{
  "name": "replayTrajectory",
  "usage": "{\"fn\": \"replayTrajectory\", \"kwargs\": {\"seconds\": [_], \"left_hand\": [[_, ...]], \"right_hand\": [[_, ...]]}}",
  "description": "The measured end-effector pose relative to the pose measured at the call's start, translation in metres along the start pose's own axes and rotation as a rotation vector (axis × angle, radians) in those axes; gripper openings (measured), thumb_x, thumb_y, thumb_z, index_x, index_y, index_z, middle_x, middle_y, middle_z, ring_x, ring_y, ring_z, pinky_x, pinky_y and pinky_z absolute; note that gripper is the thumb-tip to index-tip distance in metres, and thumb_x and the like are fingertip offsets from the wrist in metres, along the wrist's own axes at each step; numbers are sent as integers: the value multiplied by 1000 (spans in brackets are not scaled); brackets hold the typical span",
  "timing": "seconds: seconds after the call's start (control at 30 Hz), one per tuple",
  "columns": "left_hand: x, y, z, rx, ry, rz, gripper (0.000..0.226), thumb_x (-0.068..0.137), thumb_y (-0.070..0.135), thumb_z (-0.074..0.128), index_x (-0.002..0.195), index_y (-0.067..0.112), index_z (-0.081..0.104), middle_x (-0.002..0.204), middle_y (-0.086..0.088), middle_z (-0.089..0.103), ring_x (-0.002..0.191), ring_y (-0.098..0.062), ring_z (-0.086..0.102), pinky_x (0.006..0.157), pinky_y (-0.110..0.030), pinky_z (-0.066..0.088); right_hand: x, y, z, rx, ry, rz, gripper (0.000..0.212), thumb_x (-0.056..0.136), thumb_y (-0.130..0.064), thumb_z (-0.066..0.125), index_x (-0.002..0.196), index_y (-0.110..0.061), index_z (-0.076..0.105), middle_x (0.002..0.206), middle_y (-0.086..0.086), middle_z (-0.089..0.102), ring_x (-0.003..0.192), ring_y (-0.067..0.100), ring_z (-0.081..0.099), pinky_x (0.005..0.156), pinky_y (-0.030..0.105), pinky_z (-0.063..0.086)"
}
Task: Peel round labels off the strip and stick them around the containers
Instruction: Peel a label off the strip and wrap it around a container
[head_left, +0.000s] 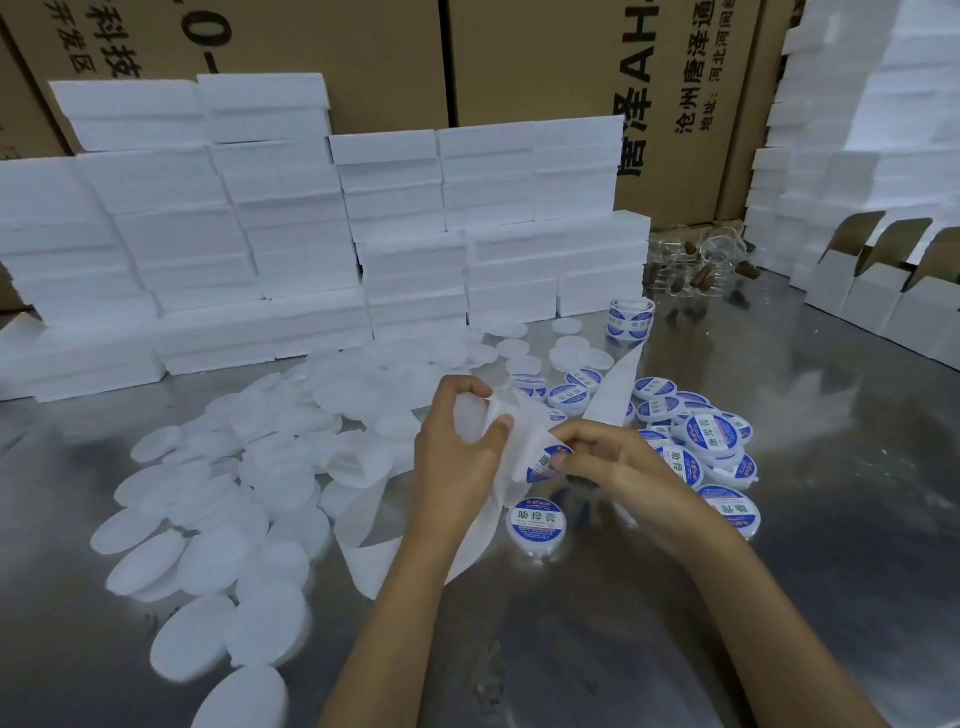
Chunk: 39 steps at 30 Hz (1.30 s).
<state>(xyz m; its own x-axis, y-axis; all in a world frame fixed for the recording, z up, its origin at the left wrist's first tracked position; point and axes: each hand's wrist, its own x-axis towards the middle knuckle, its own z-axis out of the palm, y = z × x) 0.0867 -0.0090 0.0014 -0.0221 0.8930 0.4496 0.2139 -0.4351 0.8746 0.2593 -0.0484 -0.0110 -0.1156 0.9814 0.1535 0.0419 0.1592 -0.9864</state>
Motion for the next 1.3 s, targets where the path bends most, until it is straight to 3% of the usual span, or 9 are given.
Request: {"fn": "replayTrajectory", "kwargs": {"seconds": [0.17, 0.37, 0.47, 0.67, 0.83, 0.9, 1.07, 1.2, 1.3], "left_hand": [[3, -8, 0, 8, -19, -69, 40, 80, 5, 77, 91, 34, 52, 94, 24, 58, 89, 16, 54, 74, -8, 45], [2, -11, 4, 7, -120, -127, 40, 80, 8, 81, 93, 34, 54, 99, 25, 58, 94, 7, 57, 66, -3, 47], [2, -11, 2, -5, -154, -128, 39, 80, 4, 79, 92, 31, 54, 101, 21, 58, 96, 3, 56, 67, 0, 43], [5, -15, 3, 32, -164, -142, 37, 83, 7, 79, 95, 31, 54, 102, 22, 55, 97, -2, 54, 73, -6, 43], [6, -21, 1, 55, -139, -172, 41, 80, 6, 79, 96, 33, 53, 98, 26, 54, 91, 13, 54, 64, -1, 43], [8, -24, -1, 61, -109, -176, 41, 80, 5, 79, 95, 33, 53, 97, 26, 54, 91, 14, 53, 70, -5, 44], [12, -26, -6, 127, -65, -235, 42, 81, 8, 79, 99, 35, 51, 95, 28, 49, 86, 5, 49, 72, -18, 47], [10, -23, -10, 88, -92, -262, 43, 81, 4, 77, 106, 30, 53, 99, 23, 53, 89, -1, 53, 68, -32, 60], [10, -15, -13, -35, -68, -306, 34, 85, 30, 79, 107, 32, 54, 103, 15, 61, 96, -12, 61, 78, -38, 59]], "right_hand": [[-3, -5, 8, 12, 14, -50, 21, 88, 5, 65, 102, -10, 66, 102, 10, 75, 97, 24, 71, 81, 31, 57], [-5, -9, 13, 25, 26, -133, 39, 90, 3, 64, 119, -24, 64, 101, 4, 75, 89, 13, 71, 70, 19, 53], [-4, -9, 13, -14, 46, -171, 31, 89, 4, 66, 111, -16, 70, 109, 2, 74, 102, 18, 71, 82, 26, 56], [-4, -10, 14, -33, 80, -184, 26, 87, 5, 67, 100, -17, 72, 101, -3, 74, 97, 12, 70, 75, 16, 52], [-3, -9, 10, -68, 172, -155, 17, 86, -5, 72, 85, -22, 72, 97, -10, 67, 88, 18, 63, 59, 27, 49], [-3, -8, 6, -41, 213, -150, 15, 82, -5, 75, 81, -19, 71, 103, -7, 64, 99, 21, 60, 66, 34, 50], [-2, -13, -1, 163, 255, -157, 11, 70, -10, 65, 74, -20, 68, 93, -4, 66, 88, 6, 64, 68, 15, 51], [0, -15, -10, 388, 300, -194, 27, 82, 5, 56, 91, -18, 67, 93, 8, 59, 95, 23, 57, 92, 32, 44], [0, -17, -16, 473, 336, -189, 38, 89, 8, 49, 100, -23, 67, 95, 7, 64, 91, 19, 63, 91, 33, 48]]}}
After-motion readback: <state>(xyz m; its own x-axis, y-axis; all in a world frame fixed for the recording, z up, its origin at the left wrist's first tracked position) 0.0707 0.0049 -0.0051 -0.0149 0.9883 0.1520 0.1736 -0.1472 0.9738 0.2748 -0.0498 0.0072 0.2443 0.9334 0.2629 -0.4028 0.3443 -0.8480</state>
